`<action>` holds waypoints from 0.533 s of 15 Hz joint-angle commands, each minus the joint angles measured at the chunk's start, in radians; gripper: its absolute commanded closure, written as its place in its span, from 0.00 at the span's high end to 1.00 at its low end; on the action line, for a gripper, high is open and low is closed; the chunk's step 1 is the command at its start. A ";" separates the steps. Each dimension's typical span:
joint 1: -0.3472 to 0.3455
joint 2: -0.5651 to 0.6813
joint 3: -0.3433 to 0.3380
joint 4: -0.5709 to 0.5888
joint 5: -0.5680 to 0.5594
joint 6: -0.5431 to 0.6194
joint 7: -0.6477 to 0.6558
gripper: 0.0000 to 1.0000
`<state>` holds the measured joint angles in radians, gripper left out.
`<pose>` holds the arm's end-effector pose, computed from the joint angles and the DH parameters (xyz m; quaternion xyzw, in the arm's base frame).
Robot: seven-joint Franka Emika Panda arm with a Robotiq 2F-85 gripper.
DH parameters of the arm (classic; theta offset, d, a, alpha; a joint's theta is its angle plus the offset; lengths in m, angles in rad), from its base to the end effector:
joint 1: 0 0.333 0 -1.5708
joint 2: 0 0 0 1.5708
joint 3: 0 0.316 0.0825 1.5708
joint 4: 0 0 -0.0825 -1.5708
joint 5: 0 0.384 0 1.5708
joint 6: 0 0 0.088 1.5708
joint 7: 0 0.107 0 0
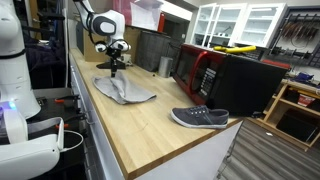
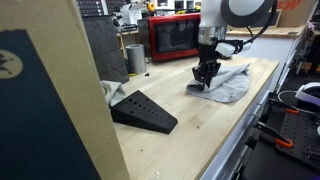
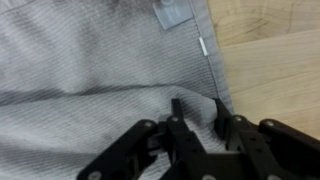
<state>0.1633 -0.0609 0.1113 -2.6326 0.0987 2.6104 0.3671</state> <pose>0.4163 0.1145 0.2709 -0.9957 0.0882 -0.0112 0.0274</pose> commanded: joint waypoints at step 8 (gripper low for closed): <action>-0.002 -0.025 0.015 0.129 0.032 -0.349 -0.179 0.01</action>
<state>0.1645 -0.0635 0.1221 -2.5600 0.0832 2.4085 0.3068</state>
